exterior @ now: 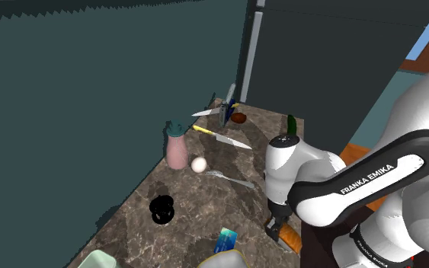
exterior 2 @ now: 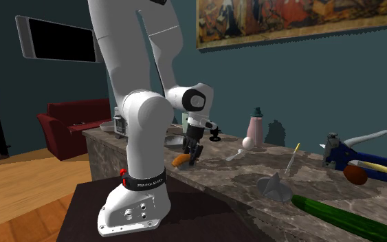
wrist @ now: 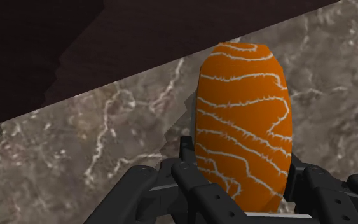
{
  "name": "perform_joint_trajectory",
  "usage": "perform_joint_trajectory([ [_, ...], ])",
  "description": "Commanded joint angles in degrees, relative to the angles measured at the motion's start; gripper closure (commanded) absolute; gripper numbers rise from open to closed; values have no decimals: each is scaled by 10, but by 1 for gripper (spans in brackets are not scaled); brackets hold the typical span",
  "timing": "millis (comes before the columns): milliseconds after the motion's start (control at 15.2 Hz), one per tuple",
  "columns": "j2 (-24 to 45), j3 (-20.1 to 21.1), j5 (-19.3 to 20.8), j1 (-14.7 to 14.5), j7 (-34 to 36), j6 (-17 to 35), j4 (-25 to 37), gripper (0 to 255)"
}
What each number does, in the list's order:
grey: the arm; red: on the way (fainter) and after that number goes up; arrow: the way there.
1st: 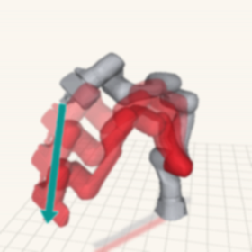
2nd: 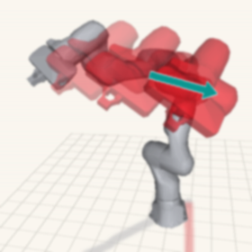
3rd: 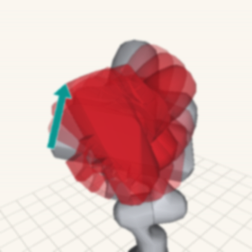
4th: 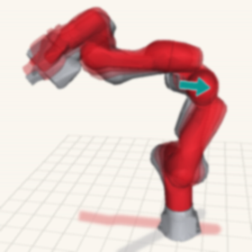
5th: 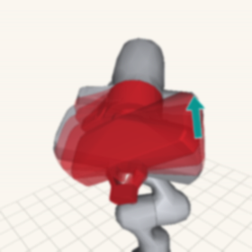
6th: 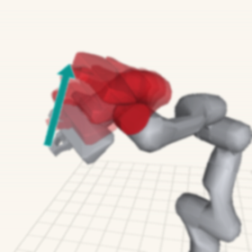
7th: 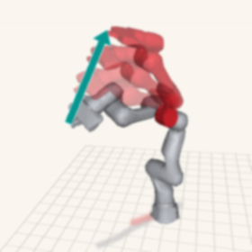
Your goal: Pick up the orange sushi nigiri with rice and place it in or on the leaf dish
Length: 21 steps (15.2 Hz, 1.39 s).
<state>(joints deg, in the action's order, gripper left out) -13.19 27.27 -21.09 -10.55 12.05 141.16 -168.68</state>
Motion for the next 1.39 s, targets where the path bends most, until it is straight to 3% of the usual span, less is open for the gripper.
perform_joint_trajectory([
  [0, -21, -3, -3, -3, -2, -22, 0, 255],
  [1320, -221, -50, 13, -18, 2, -268, 48, 255],
])
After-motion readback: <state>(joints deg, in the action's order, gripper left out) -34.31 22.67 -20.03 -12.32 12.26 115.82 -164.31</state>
